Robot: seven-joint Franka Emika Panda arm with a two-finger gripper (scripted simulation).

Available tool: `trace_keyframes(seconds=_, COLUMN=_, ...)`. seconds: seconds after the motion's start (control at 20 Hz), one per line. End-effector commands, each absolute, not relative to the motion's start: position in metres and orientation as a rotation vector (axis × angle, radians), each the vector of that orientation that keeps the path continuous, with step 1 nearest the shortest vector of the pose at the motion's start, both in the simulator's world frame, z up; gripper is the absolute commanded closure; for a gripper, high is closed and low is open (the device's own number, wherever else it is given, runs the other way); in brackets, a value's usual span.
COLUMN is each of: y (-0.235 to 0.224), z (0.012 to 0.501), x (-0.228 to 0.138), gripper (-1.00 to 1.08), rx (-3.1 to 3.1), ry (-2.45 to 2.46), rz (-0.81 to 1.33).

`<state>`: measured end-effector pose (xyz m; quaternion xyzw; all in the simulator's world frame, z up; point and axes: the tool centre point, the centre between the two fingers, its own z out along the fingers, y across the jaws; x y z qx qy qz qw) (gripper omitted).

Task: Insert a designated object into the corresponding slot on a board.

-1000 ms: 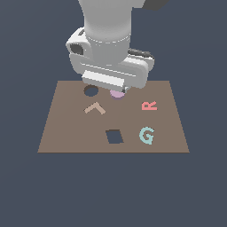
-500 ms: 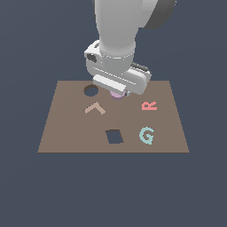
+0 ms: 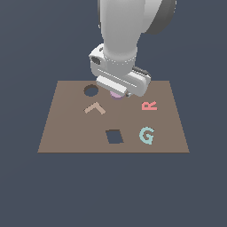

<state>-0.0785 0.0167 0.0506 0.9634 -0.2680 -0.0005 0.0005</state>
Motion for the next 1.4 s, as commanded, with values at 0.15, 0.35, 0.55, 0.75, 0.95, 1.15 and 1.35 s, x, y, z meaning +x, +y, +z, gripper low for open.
trace_keyframes(seconds=0.15, y=0.017, z=0.044, x=-0.078, gripper=-0.92, rx=3.025, ry=-0.844, rz=-0.001)
trace_keyframes(seconds=0.35, y=0.017, z=0.033, x=-0.079, gripper=-0.92, rx=3.025, ry=-0.848, rz=0.000)
trace_keyframes(seconds=0.55, y=0.017, z=0.030, x=-0.079, gripper=1.08, rx=3.025, ry=-0.849, rz=0.000)
trace_keyframes(seconds=0.75, y=0.017, z=0.030, x=-0.079, gripper=1.08, rx=3.025, ry=-0.849, rz=0.000)
trace_keyframes(seconds=0.95, y=0.017, z=0.030, x=-0.079, gripper=1.08, rx=3.025, ry=-0.849, rz=0.000)
trace_keyframes(seconds=1.15, y=0.018, z=0.031, x=-0.078, gripper=1.08, rx=3.025, ry=-0.850, rz=0.001)
trace_keyframes(seconds=1.35, y=0.017, z=0.031, x=-0.077, gripper=1.08, rx=3.016, ry=-0.882, rz=0.001)
